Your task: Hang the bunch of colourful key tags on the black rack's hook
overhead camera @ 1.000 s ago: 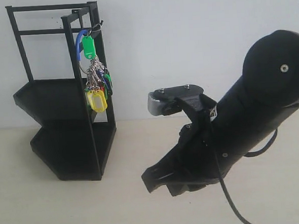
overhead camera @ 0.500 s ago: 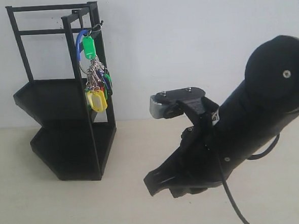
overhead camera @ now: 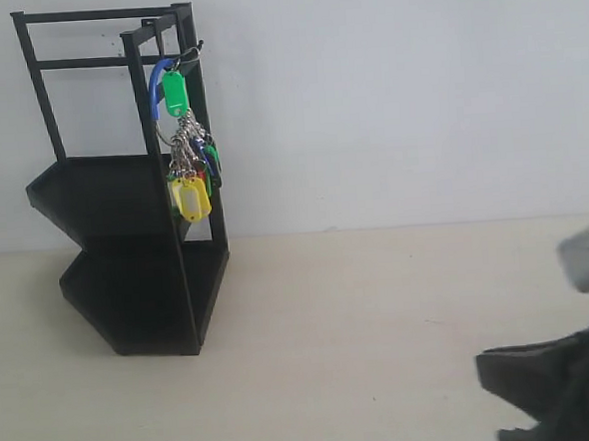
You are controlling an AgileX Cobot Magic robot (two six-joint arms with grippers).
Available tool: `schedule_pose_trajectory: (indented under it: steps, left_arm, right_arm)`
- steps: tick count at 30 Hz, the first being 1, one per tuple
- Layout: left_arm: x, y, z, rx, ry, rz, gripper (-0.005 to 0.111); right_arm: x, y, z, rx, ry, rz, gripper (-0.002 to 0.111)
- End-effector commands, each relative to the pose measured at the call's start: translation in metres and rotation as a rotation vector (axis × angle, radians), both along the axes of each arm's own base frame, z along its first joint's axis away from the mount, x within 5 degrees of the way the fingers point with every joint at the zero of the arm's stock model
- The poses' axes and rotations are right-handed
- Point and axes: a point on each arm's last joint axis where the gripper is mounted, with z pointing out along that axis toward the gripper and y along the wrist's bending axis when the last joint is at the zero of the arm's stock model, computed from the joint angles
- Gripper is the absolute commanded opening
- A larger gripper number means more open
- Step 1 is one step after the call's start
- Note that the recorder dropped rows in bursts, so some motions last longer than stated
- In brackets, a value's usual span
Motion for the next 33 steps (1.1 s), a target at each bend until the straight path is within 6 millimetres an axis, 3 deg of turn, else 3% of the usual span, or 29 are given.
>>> schedule_pose_trajectory:
  steps: [1, 6, 13, 19, 22, 30, 33]
  left_arm:
    - [0.000, 0.000, 0.001, -0.003, -0.001, 0.002, 0.004]
    - [0.000, 0.000, 0.001, -0.003, -0.001, 0.002, 0.004]
    - [0.000, 0.000, 0.001, -0.003, -0.001, 0.002, 0.004]
    - [0.000, 0.000, 0.001, -0.003, -0.001, 0.002, 0.004]
    - [0.000, 0.000, 0.001, -0.003, -0.001, 0.002, 0.004]
    - [0.000, 0.000, 0.001, -0.003, -0.001, 0.002, 0.004]
    - [0.000, 0.000, 0.001, -0.003, -0.001, 0.002, 0.004]
  right_arm:
    - [-0.024, -0.038, -0.006, 0.114, -0.122, -0.142, 0.000]
    - [-0.046, -0.068, -0.024, 0.199, -0.186, -0.308, 0.000]
    - [-0.064, -0.090, -0.045, 0.295, -0.312, -0.487, 0.000]
    - [-0.082, -0.095, -0.042, 0.344, -0.438, -0.503, 0.000]
    - [-0.082, -0.096, -0.042, 0.327, -0.444, -0.513, 0.000]
    - [-0.082, -0.094, -0.046, 0.316, -0.404, -0.505, 0.000]
    - [-0.084, -0.092, -0.056, 0.212, -0.327, -0.461, 0.000]
